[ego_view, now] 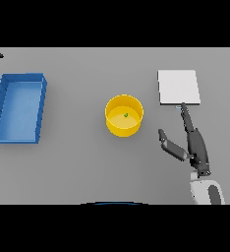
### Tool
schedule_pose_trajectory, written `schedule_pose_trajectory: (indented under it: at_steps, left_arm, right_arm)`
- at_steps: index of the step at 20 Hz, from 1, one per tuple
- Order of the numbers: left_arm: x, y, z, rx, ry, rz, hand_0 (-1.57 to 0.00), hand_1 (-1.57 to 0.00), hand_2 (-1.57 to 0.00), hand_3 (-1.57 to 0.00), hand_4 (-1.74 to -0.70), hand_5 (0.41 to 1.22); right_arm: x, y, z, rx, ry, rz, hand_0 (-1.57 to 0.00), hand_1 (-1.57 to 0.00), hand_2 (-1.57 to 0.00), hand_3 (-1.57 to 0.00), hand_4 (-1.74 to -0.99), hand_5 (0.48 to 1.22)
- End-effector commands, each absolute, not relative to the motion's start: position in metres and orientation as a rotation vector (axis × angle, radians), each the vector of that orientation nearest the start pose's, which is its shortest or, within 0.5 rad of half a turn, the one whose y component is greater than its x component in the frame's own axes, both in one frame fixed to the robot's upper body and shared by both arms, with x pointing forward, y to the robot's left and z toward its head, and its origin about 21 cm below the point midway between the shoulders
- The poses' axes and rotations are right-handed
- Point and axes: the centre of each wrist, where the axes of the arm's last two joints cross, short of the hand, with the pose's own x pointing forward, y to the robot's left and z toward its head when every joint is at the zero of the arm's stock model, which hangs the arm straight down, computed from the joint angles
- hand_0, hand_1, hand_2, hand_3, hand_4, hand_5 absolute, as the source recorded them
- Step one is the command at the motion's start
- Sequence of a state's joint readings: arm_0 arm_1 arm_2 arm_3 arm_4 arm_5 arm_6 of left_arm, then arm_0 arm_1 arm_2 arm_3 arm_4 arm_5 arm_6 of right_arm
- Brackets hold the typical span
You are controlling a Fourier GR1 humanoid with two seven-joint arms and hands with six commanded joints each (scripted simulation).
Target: Pick up the red beaker and tilt it to pour out 1 green nut into yellow bowl. Pick up the yellow bowl and place it on the metallic measuring scale.
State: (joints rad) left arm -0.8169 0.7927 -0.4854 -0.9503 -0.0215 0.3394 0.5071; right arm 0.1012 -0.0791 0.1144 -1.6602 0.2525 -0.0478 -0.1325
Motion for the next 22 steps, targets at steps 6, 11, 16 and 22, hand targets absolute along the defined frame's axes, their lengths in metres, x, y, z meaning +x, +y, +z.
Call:
schedule_pose_trajectory:
  at_steps: [6, 11, 16, 22]
  left_arm:
    - [0.365, 0.325, 0.114, 0.967, -1.145, -0.321, -1.57, -1.57, -1.57, -1.49, -1.74, 1.221]
    - [0.358, 0.323, 0.100, 0.958, -1.100, -0.298, -1.57, -1.57, -1.57, -1.55, -1.74, 1.039]
    - [0.344, 0.322, 0.097, 0.873, -1.022, -0.461, -1.46, -1.18, -1.19, -1.13, -1.23, 0.803]
    - [0.339, 0.330, 0.108, 0.767, -0.950, -0.564, -0.38, -0.31, -0.31, -0.30, -0.85, 0.698]
  right_arm:
    - [0.225, -0.227, 0.005, -0.209, -1.711, 0.301, 0.00, 0.00, 0.00, 0.00, -1.216, 0.664]
    - [0.223, -0.226, 0.001, -0.211, -1.699, 0.299, 0.00, 0.00, 0.00, 0.00, -1.203, 0.663]
    - [0.223, -0.226, 0.001, -0.204, -1.714, 0.291, 0.00, 0.00, 0.00, 0.00, -1.188, 0.663]
    - [0.215, -0.225, -0.002, -0.204, -1.711, 0.295, 0.00, 0.00, 0.00, 0.00, -1.187, 0.667]
